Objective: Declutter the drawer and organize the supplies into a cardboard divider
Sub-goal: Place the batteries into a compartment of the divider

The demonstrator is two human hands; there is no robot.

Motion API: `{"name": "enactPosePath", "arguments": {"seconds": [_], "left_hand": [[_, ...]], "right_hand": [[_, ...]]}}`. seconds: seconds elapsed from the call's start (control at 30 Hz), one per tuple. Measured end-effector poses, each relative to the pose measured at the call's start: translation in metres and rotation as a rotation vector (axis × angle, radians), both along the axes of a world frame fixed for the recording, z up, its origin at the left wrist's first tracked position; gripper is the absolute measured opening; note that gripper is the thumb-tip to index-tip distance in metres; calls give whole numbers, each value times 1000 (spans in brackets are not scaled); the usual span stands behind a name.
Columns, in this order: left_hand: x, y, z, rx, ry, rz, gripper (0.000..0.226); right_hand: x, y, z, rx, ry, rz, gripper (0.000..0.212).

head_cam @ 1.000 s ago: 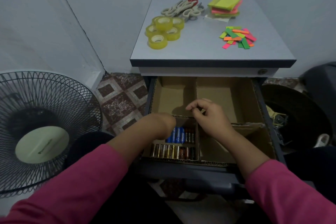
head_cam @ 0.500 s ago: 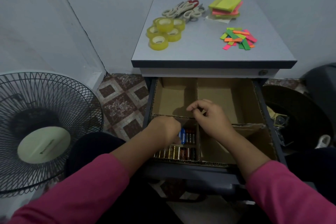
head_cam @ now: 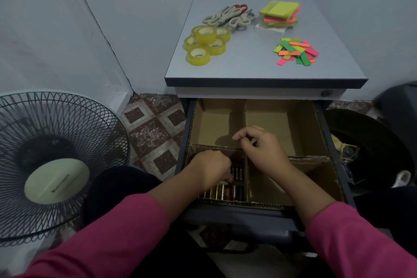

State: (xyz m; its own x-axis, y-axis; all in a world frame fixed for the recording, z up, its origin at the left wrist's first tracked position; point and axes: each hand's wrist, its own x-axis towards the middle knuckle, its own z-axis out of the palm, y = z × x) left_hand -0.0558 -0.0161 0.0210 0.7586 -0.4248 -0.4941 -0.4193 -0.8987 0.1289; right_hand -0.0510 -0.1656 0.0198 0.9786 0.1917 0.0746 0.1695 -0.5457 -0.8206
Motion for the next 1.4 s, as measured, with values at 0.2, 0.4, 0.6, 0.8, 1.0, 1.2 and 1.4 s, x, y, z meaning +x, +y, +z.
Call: {"name": "enactPosePath", "arguments": {"seconds": [0.2, 0.4, 0.6, 0.8, 1.0, 1.2, 1.4], "left_hand": [[-11, 7, 1, -2, -34, 8, 38], [-23, 5, -1, -70, -201, -15, 37], [-30, 8, -2, -63, -204, 51, 38], [-39, 4, -6, -55, -220, 74, 37], [-36, 2, -9, -51, -167, 120, 34], [-28, -4, -5, -68, -58, 166, 26], [-26, -5, -1, -82, 53, 229, 26]], "right_hand": [[-4, -1, 3, -106, -22, 57, 20], [-7, 0, 8, -205, 55, 137, 20], [-6, -1, 18, -214, 159, 170, 23], [-8, -1, 19, -236, 188, 172, 27], [-6, -3, 23, -227, 208, 178, 25], [-6, -4, 20, -184, 195, 168, 27], [-5, -6, 21, -178, 195, 178, 25]]}}
